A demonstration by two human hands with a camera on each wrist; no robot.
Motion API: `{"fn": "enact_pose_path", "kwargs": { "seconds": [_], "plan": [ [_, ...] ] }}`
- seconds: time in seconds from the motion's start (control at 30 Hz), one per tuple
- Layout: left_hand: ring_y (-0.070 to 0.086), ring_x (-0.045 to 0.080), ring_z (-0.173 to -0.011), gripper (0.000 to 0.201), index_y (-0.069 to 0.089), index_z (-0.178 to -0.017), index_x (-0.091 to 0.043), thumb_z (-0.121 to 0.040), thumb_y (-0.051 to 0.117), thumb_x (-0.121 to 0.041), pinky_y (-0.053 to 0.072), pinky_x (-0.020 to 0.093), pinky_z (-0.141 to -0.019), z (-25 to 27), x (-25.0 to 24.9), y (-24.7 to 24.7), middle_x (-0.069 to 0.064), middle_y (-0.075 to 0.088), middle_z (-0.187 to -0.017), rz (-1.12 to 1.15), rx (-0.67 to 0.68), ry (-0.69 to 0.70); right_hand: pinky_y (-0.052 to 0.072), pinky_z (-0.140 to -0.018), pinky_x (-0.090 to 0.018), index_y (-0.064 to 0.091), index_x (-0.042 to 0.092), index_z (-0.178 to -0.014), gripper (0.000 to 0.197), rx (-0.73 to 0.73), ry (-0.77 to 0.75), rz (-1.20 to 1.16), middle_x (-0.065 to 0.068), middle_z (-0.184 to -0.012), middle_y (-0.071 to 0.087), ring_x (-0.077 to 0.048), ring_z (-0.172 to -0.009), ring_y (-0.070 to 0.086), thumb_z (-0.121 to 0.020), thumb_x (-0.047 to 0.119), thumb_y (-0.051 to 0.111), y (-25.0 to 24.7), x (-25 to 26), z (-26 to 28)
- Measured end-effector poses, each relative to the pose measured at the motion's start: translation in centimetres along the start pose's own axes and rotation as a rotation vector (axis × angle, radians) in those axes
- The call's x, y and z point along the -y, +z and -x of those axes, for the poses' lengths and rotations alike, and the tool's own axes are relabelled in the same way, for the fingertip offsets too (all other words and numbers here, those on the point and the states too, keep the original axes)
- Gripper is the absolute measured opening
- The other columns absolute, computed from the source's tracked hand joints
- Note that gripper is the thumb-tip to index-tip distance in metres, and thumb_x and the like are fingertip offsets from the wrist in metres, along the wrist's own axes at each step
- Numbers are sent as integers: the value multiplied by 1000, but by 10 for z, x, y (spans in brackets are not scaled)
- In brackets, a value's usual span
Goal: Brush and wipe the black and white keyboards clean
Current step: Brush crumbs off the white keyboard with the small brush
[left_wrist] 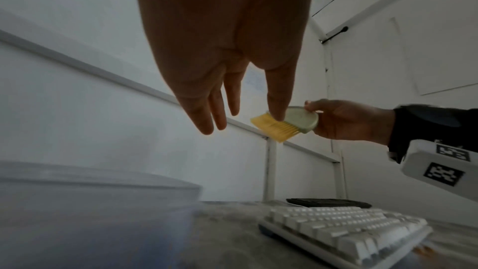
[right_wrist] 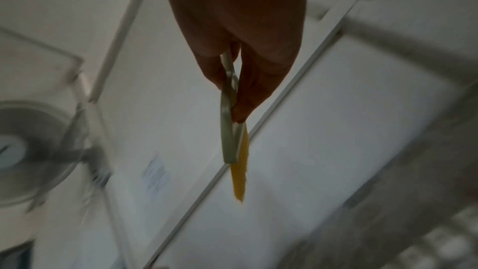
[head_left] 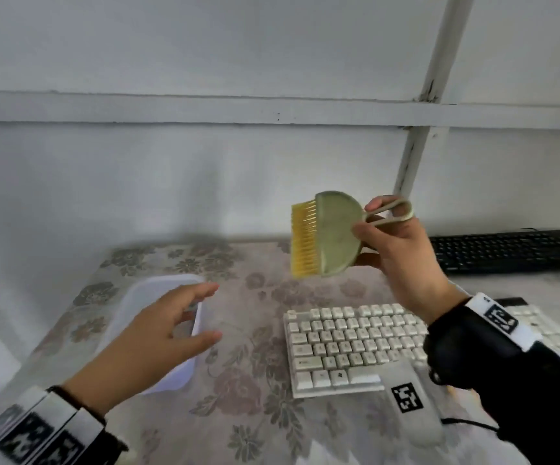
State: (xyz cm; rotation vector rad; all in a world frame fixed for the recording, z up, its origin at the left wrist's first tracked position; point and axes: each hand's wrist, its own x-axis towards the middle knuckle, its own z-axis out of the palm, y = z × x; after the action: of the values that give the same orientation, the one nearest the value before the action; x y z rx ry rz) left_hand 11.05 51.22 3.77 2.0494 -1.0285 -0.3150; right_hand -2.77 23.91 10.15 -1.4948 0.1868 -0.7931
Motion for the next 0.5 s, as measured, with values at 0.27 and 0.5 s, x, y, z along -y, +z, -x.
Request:
{"fn": "enact_pose_path", "kwargs": {
  "seconds": [0.27,0.5],
  "plan": [
    [42,-15,-116,78,29,-113,-61,-44,57,-86,39,6,-88,-28,-46,79,-41,35,-122,27,229,-137,53,-49,-22,49,22,-76,31,-456,138,-53,8,-59,62,-8,-59,62,-85,-6,57,-196,16,12],
    [54,-13,-100,103,39,-104,-52,-10,72,-80,45,7,-73,-38,-66,119,-37,57,-105,130,196,-231,50,-56,-29,50,26,-73,29,-606,415,-38,8,-52,62,-9,-57,61,-88,2,58,-315,-6,14]
  ]
}}
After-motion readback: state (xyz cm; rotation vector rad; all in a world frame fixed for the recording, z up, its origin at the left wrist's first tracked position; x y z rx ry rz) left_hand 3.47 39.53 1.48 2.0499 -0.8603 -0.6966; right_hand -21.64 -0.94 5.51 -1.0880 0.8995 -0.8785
